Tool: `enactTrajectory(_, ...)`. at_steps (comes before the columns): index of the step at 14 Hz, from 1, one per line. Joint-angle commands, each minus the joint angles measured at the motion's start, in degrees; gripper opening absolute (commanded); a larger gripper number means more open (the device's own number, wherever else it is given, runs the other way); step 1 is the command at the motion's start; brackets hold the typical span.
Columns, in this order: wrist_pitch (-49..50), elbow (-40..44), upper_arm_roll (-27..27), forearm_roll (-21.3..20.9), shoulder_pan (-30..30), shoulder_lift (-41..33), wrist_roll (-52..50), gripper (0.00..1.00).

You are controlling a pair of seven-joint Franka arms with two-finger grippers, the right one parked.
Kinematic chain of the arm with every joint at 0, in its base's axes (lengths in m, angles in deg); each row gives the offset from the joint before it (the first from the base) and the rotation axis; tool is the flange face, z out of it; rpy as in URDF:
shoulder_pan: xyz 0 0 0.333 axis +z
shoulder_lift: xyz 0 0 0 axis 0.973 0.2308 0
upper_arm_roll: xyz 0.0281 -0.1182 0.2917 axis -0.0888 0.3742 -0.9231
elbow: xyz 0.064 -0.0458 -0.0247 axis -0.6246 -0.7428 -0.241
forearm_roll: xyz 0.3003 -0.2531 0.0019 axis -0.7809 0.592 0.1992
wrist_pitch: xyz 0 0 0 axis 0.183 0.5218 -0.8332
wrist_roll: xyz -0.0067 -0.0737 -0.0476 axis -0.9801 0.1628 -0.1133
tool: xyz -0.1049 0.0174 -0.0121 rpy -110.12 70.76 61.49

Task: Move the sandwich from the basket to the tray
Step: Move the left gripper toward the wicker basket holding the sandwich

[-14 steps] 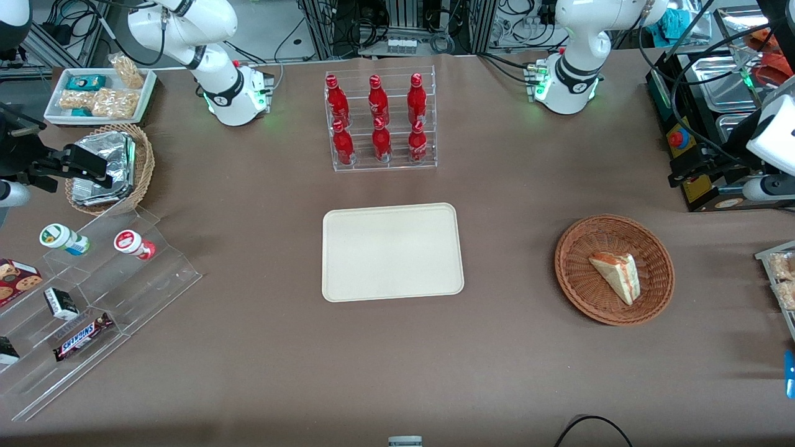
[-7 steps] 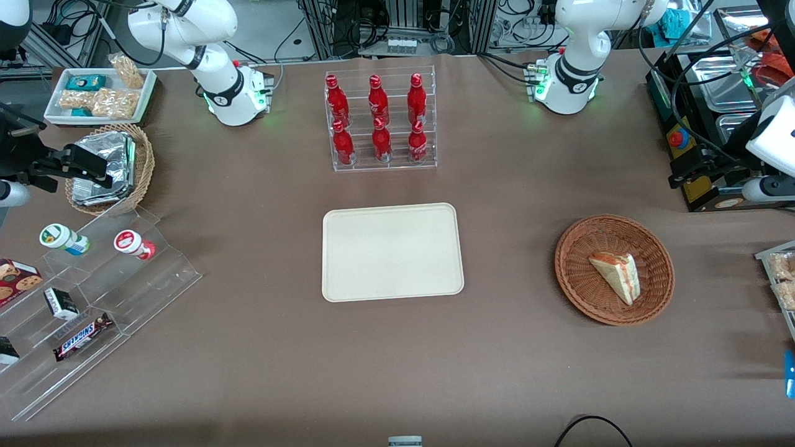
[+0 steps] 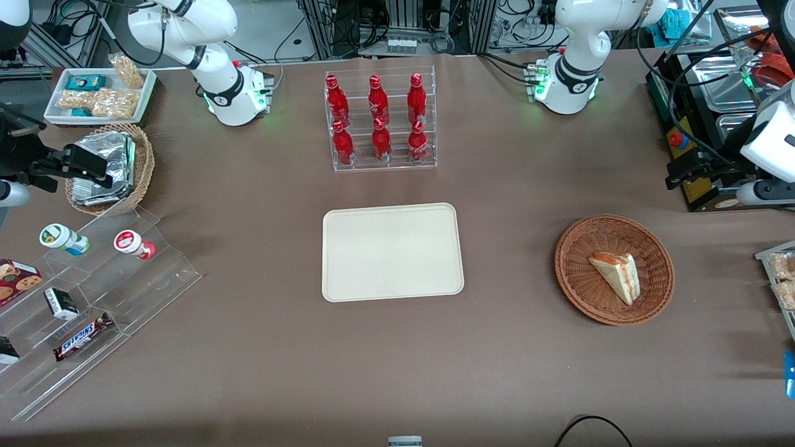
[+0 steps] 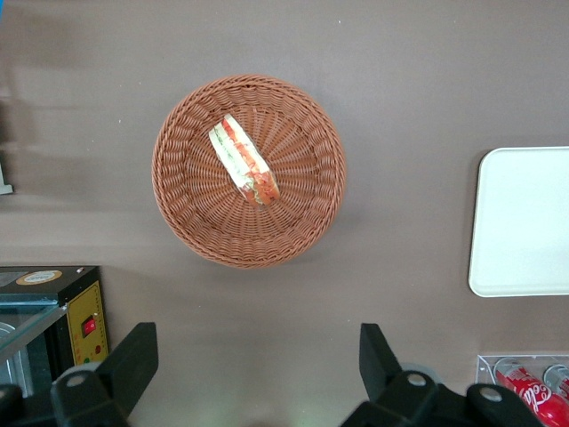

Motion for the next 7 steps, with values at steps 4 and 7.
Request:
enactTrajectory(4,-2.8,-6.6,-0.3,-0.4,0.1,2.9,0.8,1.0)
enactTrajectory(7,-19.5,-18.4,-0.5,-0.4,0.2,3.3,0.9,1.0)
